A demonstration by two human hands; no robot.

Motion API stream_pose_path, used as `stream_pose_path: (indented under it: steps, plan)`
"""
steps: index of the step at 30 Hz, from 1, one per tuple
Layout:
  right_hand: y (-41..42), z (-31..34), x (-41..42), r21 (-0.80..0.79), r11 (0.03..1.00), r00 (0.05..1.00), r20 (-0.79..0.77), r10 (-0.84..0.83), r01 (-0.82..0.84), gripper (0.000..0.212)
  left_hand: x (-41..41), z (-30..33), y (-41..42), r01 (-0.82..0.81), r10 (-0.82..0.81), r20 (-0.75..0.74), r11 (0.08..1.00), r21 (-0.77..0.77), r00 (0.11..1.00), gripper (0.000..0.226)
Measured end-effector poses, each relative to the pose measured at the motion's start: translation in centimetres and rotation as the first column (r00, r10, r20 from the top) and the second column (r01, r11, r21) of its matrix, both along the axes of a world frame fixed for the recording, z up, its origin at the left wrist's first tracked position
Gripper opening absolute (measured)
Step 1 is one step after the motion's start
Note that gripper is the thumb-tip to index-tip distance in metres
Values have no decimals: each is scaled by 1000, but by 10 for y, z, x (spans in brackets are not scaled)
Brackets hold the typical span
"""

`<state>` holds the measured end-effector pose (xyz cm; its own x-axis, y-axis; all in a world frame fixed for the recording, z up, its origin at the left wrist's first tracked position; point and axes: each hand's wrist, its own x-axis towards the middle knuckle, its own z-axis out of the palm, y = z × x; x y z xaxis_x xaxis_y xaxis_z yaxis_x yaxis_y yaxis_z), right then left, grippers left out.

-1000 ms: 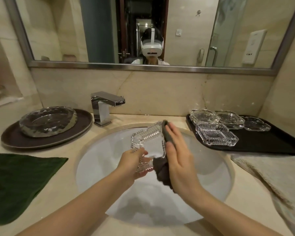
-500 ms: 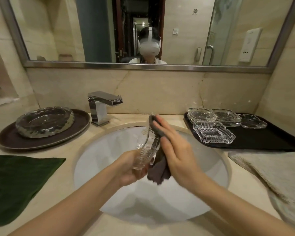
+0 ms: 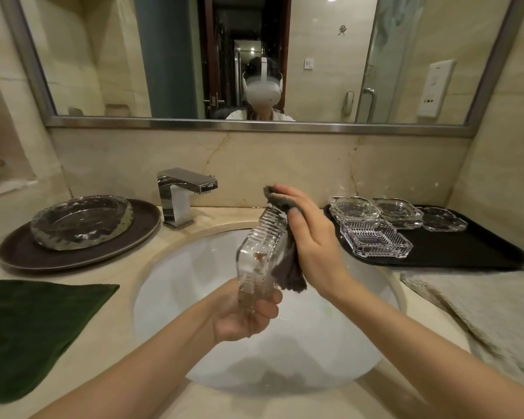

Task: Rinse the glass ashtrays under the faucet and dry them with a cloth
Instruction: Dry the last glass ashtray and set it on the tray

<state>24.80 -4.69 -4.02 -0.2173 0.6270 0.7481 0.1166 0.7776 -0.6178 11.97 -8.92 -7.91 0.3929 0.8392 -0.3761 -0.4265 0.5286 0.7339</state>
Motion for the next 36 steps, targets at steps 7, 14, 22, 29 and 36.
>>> stream_pose_path:
  steps: [7,14,22,29,36]
  plan:
    - [5,-4,-12,-478,829,947,-269,177,-291,32,-6,-1,-6,78,-105,137,979,190,985,38]
    - [-3,0,-22,-444,893,996,-73,48,-75,30,-3,1,0,-227,209,128,963,143,969,32]
    - [-36,-33,-33,-479,871,986,-165,35,-111,55,7,-3,6,-341,380,-97,897,282,920,38]
    - [-56,-10,-24,-427,883,966,-240,98,-196,43,6,-2,12,-361,362,-84,932,28,928,9]
    - [-36,-27,-39,-607,779,983,-173,58,-153,37,4,1,4,-376,374,51,926,34,926,30]
